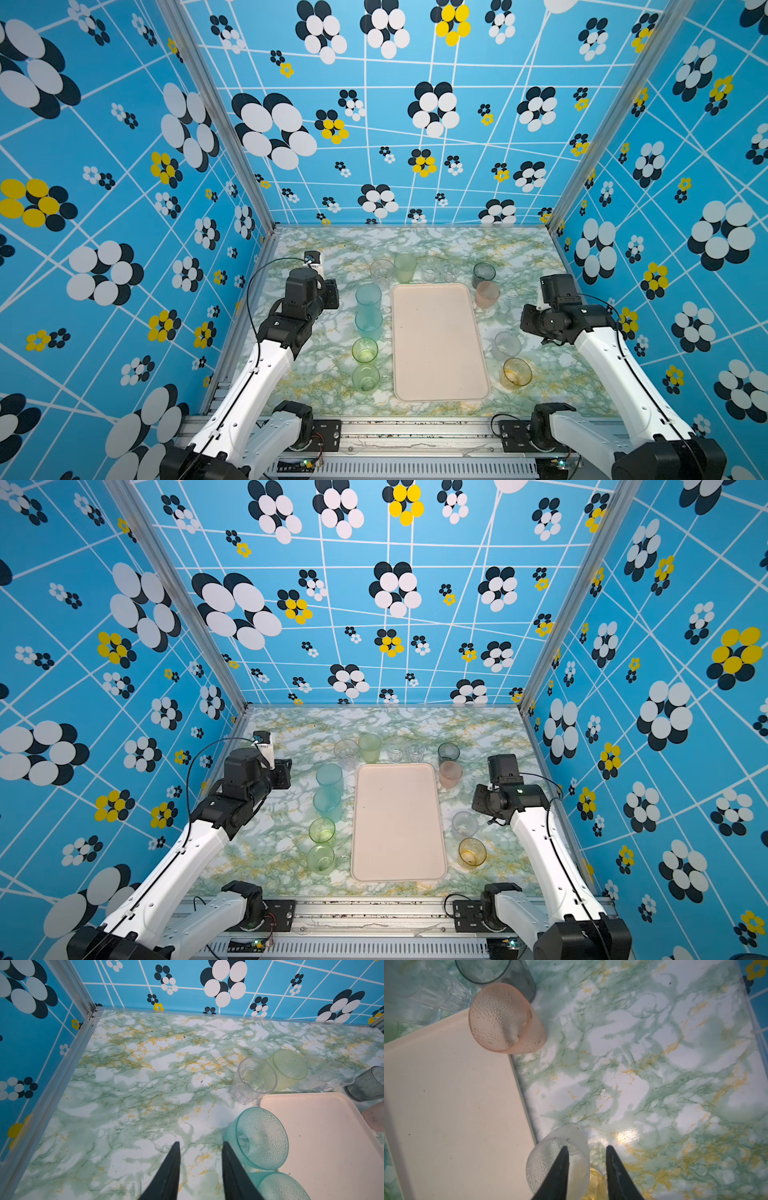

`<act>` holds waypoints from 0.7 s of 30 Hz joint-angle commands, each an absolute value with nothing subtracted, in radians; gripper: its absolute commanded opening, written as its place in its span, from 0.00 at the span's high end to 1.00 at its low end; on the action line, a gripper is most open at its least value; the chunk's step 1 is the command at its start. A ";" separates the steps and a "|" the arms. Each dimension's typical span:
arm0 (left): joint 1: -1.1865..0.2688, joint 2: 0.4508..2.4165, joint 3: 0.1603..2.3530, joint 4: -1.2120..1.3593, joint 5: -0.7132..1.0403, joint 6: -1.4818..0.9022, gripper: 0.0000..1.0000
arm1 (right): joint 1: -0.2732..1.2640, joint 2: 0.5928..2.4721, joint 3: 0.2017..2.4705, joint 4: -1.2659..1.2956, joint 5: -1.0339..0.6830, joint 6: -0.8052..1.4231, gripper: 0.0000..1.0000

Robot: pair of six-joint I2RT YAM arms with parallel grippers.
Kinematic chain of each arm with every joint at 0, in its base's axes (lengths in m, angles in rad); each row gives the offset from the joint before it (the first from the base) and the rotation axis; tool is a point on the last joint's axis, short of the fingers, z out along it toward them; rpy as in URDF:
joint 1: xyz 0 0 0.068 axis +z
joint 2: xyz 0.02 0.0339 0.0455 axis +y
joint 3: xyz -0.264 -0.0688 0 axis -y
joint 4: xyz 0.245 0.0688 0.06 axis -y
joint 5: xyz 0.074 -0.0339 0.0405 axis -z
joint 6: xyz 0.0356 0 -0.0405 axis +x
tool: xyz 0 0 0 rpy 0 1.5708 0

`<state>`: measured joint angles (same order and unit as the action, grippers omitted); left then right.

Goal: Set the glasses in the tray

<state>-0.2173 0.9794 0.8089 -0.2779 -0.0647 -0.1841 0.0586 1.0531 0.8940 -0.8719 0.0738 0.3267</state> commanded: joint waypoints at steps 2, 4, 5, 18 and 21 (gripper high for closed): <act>-0.215 0.998 0.838 -0.308 -0.023 -0.193 0.69 | 0.063 1.039 0.869 -0.939 0.008 0.344 0.71; -0.211 1.006 0.837 -0.302 -0.012 -0.196 0.70 | 0.064 1.035 0.865 -0.940 -0.003 0.348 0.71; -0.209 1.010 0.838 -0.302 -0.008 -0.198 0.70 | 0.065 1.034 0.865 -0.940 -0.001 0.348 0.71; -0.167 1.034 0.822 -0.284 0.036 -0.199 0.70 | 0.066 1.142 0.864 -0.953 0.013 0.348 0.72; -0.154 1.040 0.818 -0.275 0.055 -0.202 0.70 | 0.064 1.161 0.864 -0.953 0.012 0.348 0.72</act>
